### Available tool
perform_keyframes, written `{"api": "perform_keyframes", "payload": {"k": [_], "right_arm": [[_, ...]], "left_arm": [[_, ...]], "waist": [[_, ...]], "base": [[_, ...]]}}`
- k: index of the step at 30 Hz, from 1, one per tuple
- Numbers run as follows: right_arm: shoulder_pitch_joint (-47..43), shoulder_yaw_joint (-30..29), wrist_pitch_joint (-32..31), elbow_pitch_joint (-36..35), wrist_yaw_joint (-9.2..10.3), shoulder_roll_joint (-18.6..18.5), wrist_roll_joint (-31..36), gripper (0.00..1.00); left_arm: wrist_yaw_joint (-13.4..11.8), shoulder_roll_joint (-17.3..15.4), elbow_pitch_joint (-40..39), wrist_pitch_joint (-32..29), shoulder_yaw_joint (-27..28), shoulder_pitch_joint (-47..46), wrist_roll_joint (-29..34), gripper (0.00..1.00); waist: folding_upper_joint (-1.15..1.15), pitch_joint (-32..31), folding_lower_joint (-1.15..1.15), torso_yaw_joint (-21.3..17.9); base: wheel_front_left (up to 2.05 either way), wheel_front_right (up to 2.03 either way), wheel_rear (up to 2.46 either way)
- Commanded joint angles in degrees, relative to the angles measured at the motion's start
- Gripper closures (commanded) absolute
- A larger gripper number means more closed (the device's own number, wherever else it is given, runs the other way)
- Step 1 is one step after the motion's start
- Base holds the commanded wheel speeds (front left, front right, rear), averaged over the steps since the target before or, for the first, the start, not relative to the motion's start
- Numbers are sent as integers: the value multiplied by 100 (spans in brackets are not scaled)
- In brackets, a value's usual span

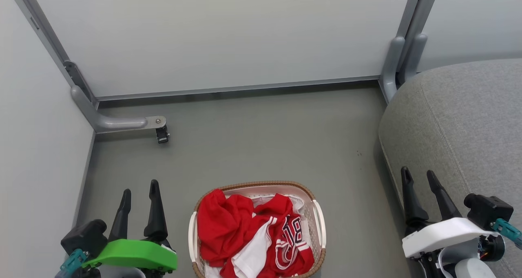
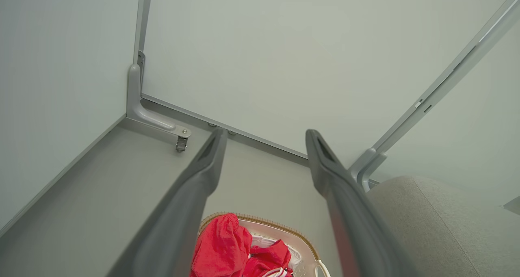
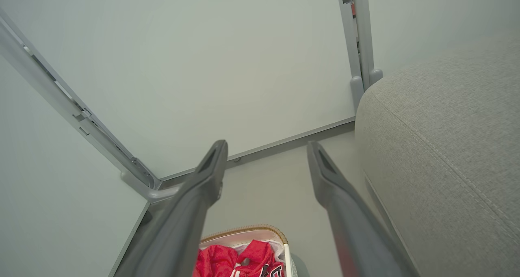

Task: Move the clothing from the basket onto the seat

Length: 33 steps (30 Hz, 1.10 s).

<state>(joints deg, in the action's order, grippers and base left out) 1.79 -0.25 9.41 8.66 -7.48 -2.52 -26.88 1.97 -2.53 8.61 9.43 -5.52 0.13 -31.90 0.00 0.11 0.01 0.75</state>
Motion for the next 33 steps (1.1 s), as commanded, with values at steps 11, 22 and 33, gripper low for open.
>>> {"api": "perform_keyframes", "payload": {"k": [11, 22, 33], "right_arm": [[-5, 42, 191, 50, -2, -39, 749, 0], [-10, 98, 327, 102, -2, -44, 1308, 0], [-9, 162, 445, 171, -2, -48, 1834, 0]], "left_arm": [[-42, -43, 123, 196, -120, 53, 629, 0], [-62, -45, 292, 322, -212, 69, 1084, 0], [-128, -48, 423, 442, -312, 93, 1470, 0]], "waist": [[0, 10, -1, 14], [0, 16, -1, 32], [0, 17, -1, 68]], "base": [[0, 0, 0], [0, 0, 0], [0, 0, 0]]}}
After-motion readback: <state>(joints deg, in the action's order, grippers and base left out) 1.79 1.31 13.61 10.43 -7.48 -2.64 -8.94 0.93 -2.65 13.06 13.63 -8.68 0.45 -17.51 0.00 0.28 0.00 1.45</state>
